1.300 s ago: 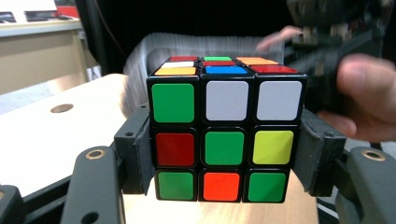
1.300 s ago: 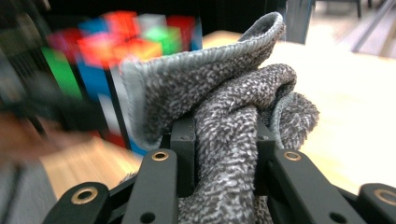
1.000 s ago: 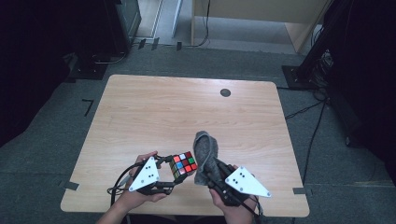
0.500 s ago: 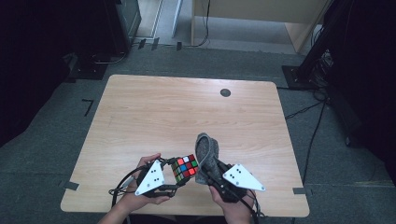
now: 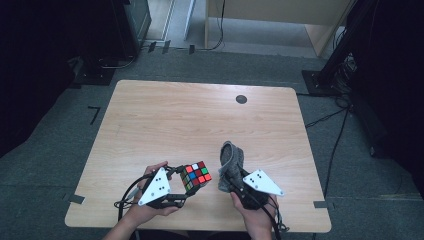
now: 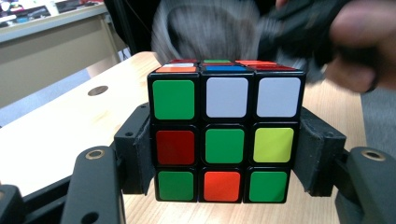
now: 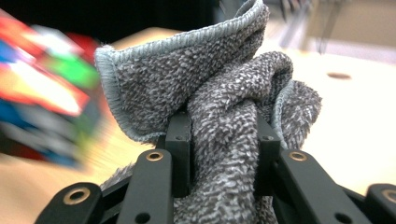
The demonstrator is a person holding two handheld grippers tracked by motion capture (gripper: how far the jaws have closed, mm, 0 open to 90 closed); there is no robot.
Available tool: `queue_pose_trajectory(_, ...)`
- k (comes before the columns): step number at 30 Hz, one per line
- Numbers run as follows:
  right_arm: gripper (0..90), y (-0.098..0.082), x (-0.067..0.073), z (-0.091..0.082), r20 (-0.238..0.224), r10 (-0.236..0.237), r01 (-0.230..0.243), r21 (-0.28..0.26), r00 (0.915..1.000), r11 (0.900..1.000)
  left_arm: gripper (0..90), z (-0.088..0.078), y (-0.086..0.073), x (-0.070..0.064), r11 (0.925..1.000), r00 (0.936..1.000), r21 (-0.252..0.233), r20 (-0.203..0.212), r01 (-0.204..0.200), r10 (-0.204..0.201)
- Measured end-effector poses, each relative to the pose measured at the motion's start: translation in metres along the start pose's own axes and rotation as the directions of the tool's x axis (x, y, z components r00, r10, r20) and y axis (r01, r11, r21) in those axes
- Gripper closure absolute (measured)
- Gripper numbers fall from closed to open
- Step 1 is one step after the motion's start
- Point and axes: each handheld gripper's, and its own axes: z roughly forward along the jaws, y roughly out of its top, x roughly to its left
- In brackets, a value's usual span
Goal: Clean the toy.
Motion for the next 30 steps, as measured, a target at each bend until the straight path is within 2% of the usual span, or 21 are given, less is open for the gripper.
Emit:
queue_pose_trajectory(2, 67.4, -0.01, -0.009, 0.009, 0.039, 0.004, -0.005, 0.034, 0.9992, 0.999, 34.1, -0.001, -0.001, 0.004, 0.9995, 0.9996, -0.013, -0.004, 0.029, -0.029)
queue_pose_trajectory(4, 66.6, -0.017, -0.014, 0.016, 0.08, -0.018, 0.013, 0.064, 0.9966, 0.998, 34.0, -0.002, -0.002, 0.006, 0.9986, 0.9987, -0.02, -0.008, 0.049, -0.05)
queue_pose_trajectory(9, 64.2, -0.031, -0.026, 0.029, 0.119, -0.029, 0.016, 0.112, 0.9925, 0.994, 34.1, -0.006, -0.004, 0.015, 0.9912, 0.9927, -0.057, -0.007, 0.12, -0.12)
queue_pose_trajectory(11, 60.9, -0.035, -0.029, 0.033, 0.11, -0.022, 0.006, 0.136, 0.9937, 0.991, 34.0, -0.007, -0.004, 0.018, 0.9878, 0.9899, -0.068, -0.01, 0.14, -0.141)
queue_pose_trajectory(13, 53.0, -0.039, -0.031, 0.035, 0.105, -0.015, 0.0, 0.143, 0.9944, 0.99, 34.1, -0.009, -0.004, 0.021, 0.9835, 0.9863, -0.079, -0.013, 0.163, -0.164)
queue_pose_trajectory(15, 42.4, -0.038, -0.031, 0.034, 0.111, -0.021, 0.007, 0.121, 0.9936, 0.993, 34.0, -0.011, -0.004, 0.024, 0.9782, 0.9822, -0.094, -0.014, 0.185, -0.187)
queue_pose_trajectory(16, 36.2, -0.036, -0.031, 0.033, 0.119, -0.027, 0.013, 0.109, 0.9925, 0.994, 34.1, -0.012, -0.004, 0.025, 0.9763, 0.9809, -0.1, -0.014, 0.192, -0.194)
queue_pose_trajectory(18, 30.7, -0.03, -0.029, 0.028, 0.132, -0.009, -0.004, 0.099, 0.9913, 0.995, 34.0, -0.014, -0.004, 0.028, 0.9697, 0.9758, -0.113, -0.004, 0.217, -0.218)
queue_pose_trajectory(20, 28.5, -0.023, -0.025, 0.022, 0.123, 0.017, -0.025, 0.061, 0.9923, 0.998, 34.1, -0.015, -0.004, 0.031, 0.9657, 0.9727, -0.119, 0.003, 0.231, -0.232)
queue_pose_trajectory(22, 26.0, -0.014, -0.014, 0.016, 0.104, 0.01, -0.012, 0.015, 0.9946, 1.0, 34.0, -0.015, -0.004, 0.032, 0.9621, 0.9697, -0.125, 0.002, 0.243, -0.244)
queue_pose_trajectory(25, 25.3, -0.006, 0.006, 0.009, 0.03, -0.008, 0.009, -0.034, 0.9995, 0.999, 34.0, -0.014, -0.003, 0.033, 0.9612, 0.9687, -0.125, -0.003, 0.246, -0.248)
queue_pose_trajectory(27, 25.1, -0.005, 0.019, 0.008, -0.027, -0.004, 0.003, -0.057, 0.9996, 0.998, 34.1, -0.012, -0.002, 0.033, 0.9581, 0.9658, -0.128, -0.006, 0.256, -0.259)
queue_pose_trajectory(30, 25.0, -0.006, 0.036, 0.011, -0.095, 0.002, -0.009, -0.066, 0.9955, 0.998, 34.1, -0.009, -0.001, 0.032, 0.9508, 0.9575, -0.124, -0.016, 0.284, -0.288)
